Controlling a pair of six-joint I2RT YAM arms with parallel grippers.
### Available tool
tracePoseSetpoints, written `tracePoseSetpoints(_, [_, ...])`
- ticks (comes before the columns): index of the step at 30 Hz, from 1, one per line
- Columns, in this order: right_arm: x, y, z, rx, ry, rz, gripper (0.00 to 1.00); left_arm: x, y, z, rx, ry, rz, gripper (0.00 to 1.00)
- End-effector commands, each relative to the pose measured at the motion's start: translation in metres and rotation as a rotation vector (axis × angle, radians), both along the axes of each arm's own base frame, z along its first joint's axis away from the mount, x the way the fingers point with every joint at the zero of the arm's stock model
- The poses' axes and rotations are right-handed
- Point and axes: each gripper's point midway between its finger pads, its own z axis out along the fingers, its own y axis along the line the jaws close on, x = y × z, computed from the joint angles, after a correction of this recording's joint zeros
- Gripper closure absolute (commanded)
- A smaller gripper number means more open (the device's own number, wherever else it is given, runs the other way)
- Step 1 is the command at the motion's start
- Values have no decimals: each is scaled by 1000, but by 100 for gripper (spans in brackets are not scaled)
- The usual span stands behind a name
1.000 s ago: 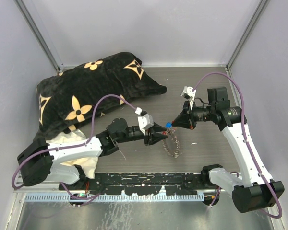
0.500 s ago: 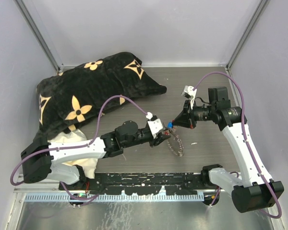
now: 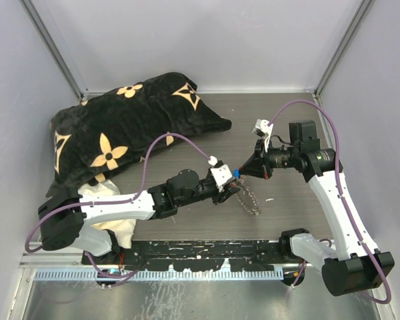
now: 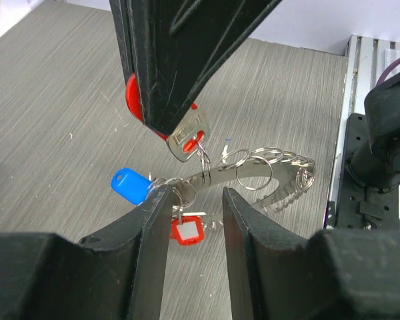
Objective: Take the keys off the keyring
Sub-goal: Remove the key from the keyring.
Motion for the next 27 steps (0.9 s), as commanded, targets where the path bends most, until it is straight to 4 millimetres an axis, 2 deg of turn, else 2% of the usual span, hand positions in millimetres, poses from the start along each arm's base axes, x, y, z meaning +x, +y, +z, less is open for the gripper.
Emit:
tracePoseSetpoints(1, [-2,3,18,47,-66,18,99,6,-13,48,-145,-45,29,63])
tracePoseSetpoints(9, [-3,4,18,52,-63,21,99,6,-17,49,-154,-45,49,65])
tracePoseSetpoints(27, [-4,4,19,56,-62,22,99,12,-20,48,-149,-47,79,79])
